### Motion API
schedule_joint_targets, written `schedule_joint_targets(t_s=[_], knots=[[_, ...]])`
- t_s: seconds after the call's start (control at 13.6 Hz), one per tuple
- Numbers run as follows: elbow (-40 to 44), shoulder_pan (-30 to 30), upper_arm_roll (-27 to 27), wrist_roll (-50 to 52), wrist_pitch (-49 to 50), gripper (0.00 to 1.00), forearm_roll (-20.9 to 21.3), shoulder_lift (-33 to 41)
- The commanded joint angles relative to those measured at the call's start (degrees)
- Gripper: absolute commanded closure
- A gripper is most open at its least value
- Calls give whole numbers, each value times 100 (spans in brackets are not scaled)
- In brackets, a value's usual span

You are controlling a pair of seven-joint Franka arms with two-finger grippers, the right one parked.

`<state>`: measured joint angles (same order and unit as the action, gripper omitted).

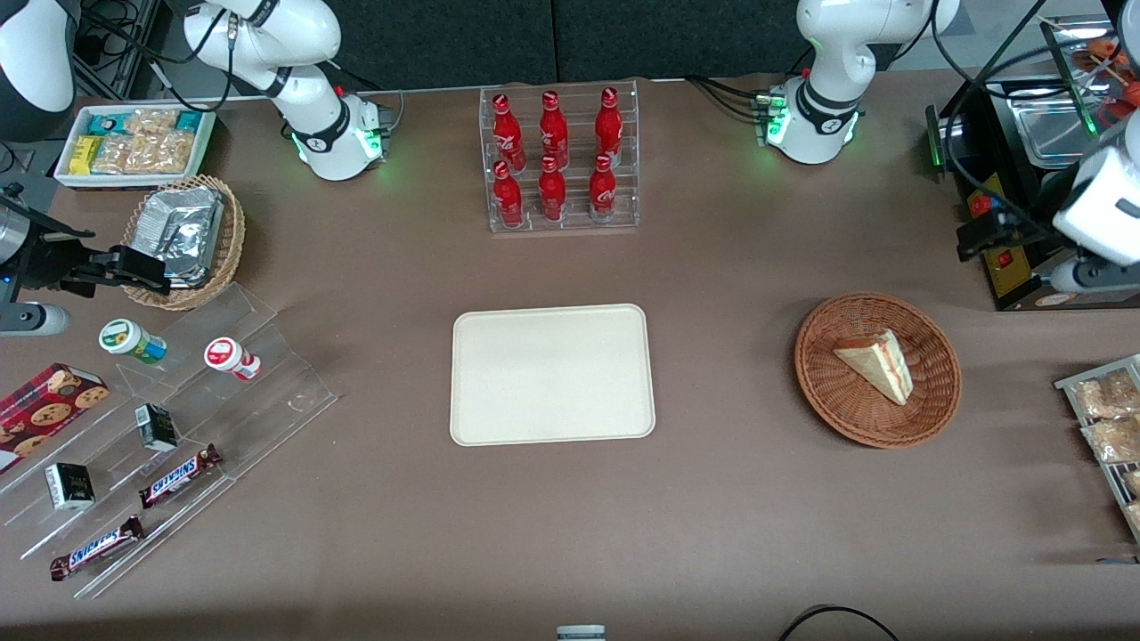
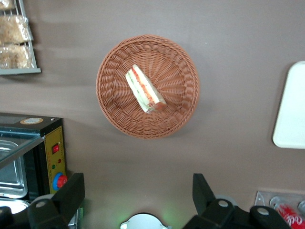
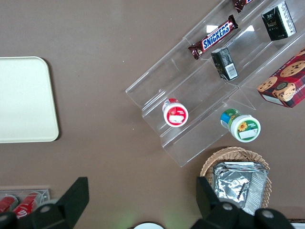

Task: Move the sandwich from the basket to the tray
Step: 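Move the left gripper over the wicker basket toward the wrapped sandwich, then lower the open left gripper around the sandwich and close it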

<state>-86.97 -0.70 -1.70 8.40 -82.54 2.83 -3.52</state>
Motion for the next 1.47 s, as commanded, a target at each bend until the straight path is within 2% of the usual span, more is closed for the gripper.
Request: schedule_joint_targets(t_s=[0.0,0.07,0.22,0.73,1.1,1.39], knots=[[14,96,-6,686,-244,0,69,-280],[-30,96,-6,1072,-367,0,78,-394],[-327,96,-15,1531,-770,0,357,-500],[-1909,96,-6,3710,-3099,0,271,-501],[-3648,96,-6,4170,-5014,0,271,-202],[-4204,158,-6,4433,-5658,0,271,-219]])
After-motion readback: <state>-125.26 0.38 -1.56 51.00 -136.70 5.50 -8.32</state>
